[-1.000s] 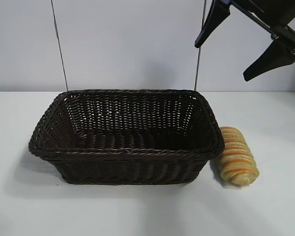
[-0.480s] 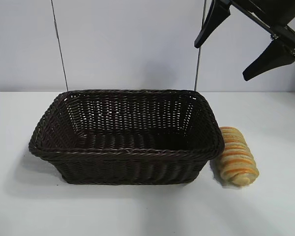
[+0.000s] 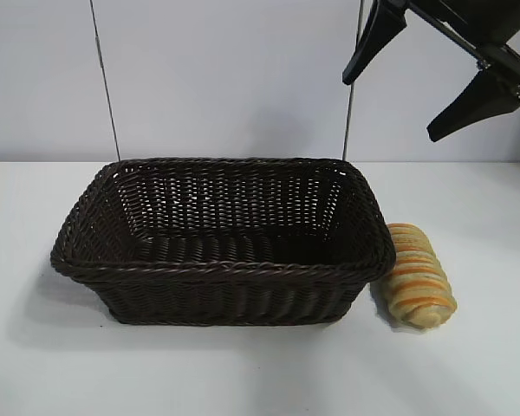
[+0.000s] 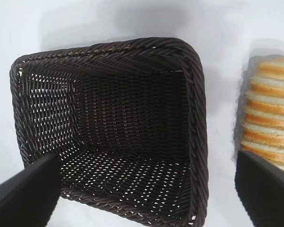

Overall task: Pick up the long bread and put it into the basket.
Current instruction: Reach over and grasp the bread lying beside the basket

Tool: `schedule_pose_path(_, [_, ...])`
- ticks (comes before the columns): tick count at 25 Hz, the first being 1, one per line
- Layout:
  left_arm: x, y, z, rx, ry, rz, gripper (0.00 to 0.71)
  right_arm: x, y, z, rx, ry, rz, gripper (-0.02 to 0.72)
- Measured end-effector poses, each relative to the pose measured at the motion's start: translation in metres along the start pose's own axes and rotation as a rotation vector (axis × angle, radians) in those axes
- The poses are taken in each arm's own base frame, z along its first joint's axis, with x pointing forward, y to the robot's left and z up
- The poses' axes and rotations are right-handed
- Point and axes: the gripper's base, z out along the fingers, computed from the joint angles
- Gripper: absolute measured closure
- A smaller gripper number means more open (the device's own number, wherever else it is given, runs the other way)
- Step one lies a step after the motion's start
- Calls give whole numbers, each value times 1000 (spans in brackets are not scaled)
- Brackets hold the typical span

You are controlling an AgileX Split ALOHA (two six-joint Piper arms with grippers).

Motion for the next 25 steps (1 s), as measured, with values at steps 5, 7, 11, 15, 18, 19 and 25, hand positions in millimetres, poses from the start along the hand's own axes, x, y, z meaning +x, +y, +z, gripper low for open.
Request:
schedule_pose_path(5, [-2,0,1,-4,-30,-9,20,0,0,0,0,0,-1,9])
schedule_pose_path(7, [-2,0,1,-4,-32,-10,20,0,0,0,0,0,-1,9])
schedule_pose_path(11, [-3,0,1,-4,-35,-10,20,0,0,0,0,0,-3,9])
schedule_pose_path(15, [-2,0,-1,-6,-57,-10,20,0,0,0,0,0,-11,9])
schedule_pose_path(18, [3,0,-7,-8,-105,-7,20,0,0,0,0,-2,-13,9])
schedule_pose_path(19, [5,-1,-12,-10,-135,-5,20,0,0,0,0,-3,-15,9])
schedule_pose_path(25, [16,-2,-27,-16,-253,2,20,-2,0,0,5,-24,-29,9])
